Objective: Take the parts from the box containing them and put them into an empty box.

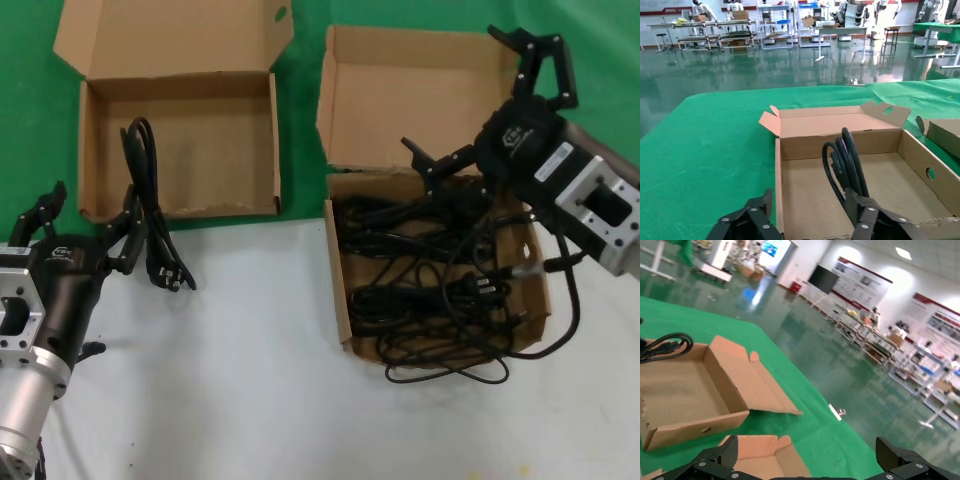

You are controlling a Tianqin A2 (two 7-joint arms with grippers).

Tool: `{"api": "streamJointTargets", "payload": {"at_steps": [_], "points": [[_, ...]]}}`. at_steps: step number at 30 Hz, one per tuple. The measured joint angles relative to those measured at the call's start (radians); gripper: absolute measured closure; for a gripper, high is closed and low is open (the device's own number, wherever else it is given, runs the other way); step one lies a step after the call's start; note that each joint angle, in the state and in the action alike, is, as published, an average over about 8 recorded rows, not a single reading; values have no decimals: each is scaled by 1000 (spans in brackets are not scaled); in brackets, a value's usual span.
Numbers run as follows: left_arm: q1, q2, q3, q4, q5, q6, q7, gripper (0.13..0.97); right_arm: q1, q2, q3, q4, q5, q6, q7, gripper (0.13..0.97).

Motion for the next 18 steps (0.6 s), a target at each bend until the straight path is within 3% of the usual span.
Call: {"api": "streamJointTargets", "payload": {"at_steps": [3, 7, 15, 18], "points": [[0, 0, 0, 0, -1, -1, 1, 562, -20, -13, 9, -8, 18, 20, 9, 129], [1, 0, -1, 1, -3, -2, 2, 562, -48, -30, 21, -18, 41, 46, 20, 129], [2, -1, -1, 2, -6, -5, 4, 358, -103, -64, 45, -39, 89, 99, 44, 129], [3, -1, -2, 2, -7, -6, 5, 323, -123, -77, 54, -46, 106, 118, 52, 129]]}}
